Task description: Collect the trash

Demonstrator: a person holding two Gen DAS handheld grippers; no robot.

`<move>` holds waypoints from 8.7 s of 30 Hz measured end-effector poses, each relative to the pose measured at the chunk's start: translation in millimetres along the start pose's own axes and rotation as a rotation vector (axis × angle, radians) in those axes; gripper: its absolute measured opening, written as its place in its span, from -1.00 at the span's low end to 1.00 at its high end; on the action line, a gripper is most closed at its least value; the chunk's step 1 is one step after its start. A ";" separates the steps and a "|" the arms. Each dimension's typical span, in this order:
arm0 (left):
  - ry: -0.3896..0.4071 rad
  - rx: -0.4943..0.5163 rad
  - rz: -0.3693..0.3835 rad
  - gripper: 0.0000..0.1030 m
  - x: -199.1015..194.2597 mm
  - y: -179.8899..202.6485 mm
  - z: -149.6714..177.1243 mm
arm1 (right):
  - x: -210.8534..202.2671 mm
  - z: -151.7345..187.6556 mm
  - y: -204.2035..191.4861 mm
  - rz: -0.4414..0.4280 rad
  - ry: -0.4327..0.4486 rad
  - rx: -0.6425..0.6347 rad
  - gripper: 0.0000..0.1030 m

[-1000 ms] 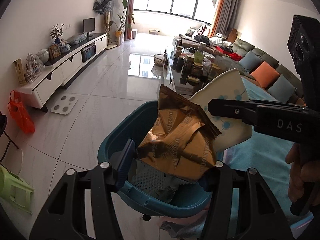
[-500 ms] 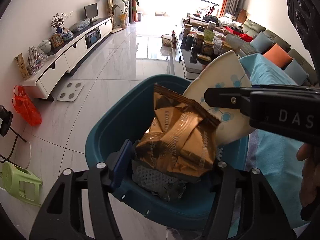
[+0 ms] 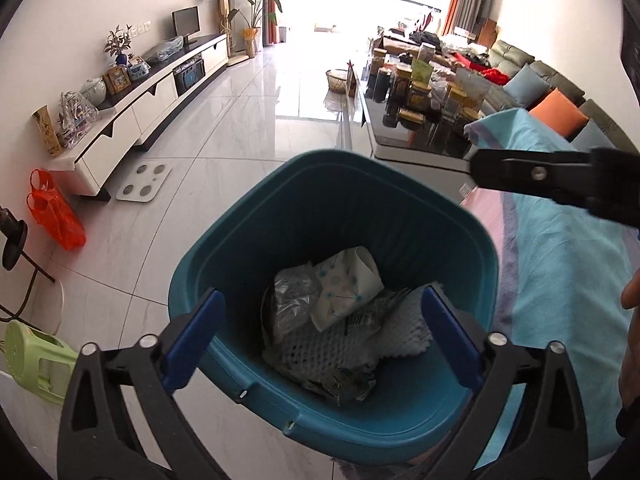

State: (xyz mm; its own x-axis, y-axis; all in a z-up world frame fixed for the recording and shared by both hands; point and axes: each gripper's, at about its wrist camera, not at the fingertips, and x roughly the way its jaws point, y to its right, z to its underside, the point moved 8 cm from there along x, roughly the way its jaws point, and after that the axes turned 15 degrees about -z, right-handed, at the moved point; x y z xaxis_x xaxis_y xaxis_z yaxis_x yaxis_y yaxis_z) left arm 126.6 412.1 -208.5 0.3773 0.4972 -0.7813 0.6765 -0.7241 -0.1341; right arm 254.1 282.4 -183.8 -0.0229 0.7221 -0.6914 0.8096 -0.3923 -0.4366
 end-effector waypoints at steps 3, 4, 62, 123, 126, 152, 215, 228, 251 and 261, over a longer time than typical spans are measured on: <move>0.017 -0.012 0.009 0.89 -9.0 -2.1 -4.5 | -19.9 -1.5 4.5 -0.002 0.045 0.008 -0.13; 0.025 -0.019 0.014 0.89 -13.0 -2.9 -7.0 | -26.2 -2.0 5.1 -0.006 0.058 0.008 -0.12; 0.494 0.298 0.603 0.89 -327.2 289.3 71.7 | -426.4 221.5 90.8 0.675 0.719 0.127 0.87; 0.149 0.802 0.717 -0.68 -237.8 491.4 150.2 | -377.6 249.5 252.2 0.425 0.427 0.460 0.29; 0.145 0.798 0.719 -0.74 -237.9 491.4 150.7 | -372.1 249.6 253.0 0.412 0.410 0.460 0.04; 0.217 0.708 0.703 -0.84 -245.7 458.8 130.6 | -364.5 256.5 252.5 0.428 0.377 0.450 -0.77; 0.242 -0.065 0.071 -0.84 -107.7 -60.1 -3.5 | -104.3 12.7 -39.9 -0.006 0.170 -0.157 -0.78; 0.096 -0.022 -0.001 -0.84 -24.5 -27.5 -7.4 | -1.3 10.6 -17.3 0.039 -0.060 -0.149 -0.78; -0.019 0.014 -0.083 -0.50 36.5 -0.6 -2.6 | 48.5 18.9 -6.1 0.072 -0.184 -0.113 -0.39; 0.012 0.002 -0.102 -0.14 23.4 -1.8 -10.8 | 6.9 9.2 -2.0 0.057 -0.062 -0.089 -0.16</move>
State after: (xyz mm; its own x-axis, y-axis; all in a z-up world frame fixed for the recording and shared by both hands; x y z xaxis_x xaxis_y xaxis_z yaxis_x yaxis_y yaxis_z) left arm 141.0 430.2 -220.0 0.3141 0.5740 -0.7562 0.7106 -0.6704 -0.2137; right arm 247.0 282.9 -192.9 -0.0089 0.6626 -0.7489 0.8592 -0.3780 -0.3447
